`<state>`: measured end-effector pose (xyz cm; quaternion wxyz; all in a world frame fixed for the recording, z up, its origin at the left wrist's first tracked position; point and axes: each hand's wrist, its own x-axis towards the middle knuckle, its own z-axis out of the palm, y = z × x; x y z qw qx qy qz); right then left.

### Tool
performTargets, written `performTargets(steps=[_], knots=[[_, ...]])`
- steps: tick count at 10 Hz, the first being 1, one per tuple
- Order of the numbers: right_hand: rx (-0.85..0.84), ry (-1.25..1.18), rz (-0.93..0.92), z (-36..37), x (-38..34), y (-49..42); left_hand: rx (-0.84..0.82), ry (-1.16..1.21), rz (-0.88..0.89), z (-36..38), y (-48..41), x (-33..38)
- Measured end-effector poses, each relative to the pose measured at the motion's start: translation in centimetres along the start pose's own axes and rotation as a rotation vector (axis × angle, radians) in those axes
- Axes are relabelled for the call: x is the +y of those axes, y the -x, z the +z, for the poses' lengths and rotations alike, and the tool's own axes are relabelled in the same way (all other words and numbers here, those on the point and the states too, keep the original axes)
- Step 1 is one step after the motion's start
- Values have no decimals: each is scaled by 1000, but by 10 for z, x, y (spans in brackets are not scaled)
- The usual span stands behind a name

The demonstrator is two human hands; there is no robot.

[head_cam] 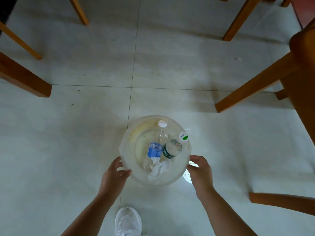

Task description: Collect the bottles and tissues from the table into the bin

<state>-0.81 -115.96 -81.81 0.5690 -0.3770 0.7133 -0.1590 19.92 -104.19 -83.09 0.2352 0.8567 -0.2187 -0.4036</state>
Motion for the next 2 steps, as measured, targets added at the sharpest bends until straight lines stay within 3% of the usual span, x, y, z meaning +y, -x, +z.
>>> performTargets(steps=[1, 2], knots=[[-35, 26, 32, -3, -8, 6, -51, 14, -47, 0, 6, 4], [-19, 56, -6, -10, -22, 20, 35, -99, 10, -2, 22, 15]])
